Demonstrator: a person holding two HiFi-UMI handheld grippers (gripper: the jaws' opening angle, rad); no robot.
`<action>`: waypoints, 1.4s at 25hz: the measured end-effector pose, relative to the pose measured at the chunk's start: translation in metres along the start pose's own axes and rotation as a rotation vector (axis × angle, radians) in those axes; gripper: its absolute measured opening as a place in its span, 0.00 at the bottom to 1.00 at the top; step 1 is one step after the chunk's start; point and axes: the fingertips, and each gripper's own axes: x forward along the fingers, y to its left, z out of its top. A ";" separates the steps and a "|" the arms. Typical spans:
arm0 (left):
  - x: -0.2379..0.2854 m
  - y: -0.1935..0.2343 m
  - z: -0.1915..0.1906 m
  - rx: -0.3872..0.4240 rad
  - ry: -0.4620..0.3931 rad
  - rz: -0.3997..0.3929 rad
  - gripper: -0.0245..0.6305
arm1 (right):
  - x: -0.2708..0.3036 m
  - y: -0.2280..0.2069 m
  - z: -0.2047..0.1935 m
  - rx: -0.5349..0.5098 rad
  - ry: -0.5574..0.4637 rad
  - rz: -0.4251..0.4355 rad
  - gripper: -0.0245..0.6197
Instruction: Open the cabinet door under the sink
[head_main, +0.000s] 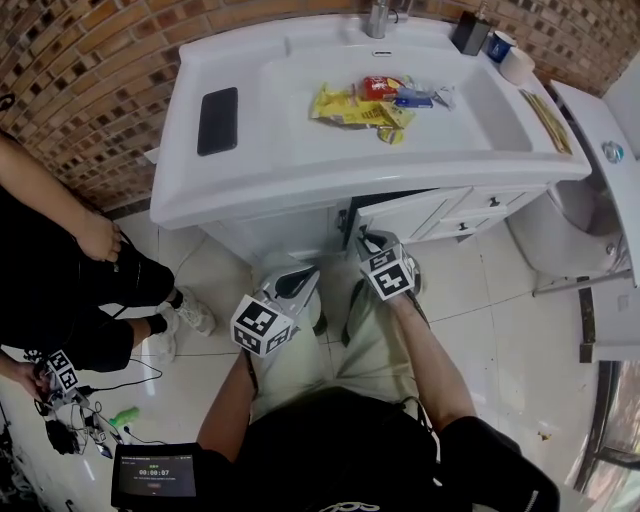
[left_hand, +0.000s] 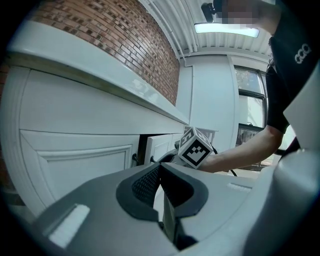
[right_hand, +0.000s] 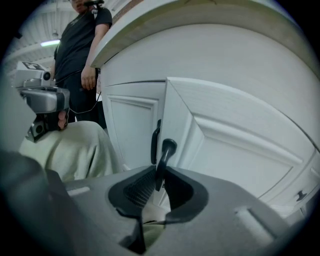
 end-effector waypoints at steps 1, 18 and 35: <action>-0.001 -0.007 -0.001 0.007 0.001 -0.004 0.06 | -0.005 0.002 -0.004 -0.005 0.012 0.000 0.10; -0.004 -0.114 -0.007 0.021 -0.041 -0.080 0.06 | -0.069 0.018 -0.055 0.093 -0.029 0.074 0.10; 0.053 -0.190 -0.009 -0.052 -0.046 -0.120 0.06 | -0.145 0.007 -0.124 0.057 -0.135 0.135 0.09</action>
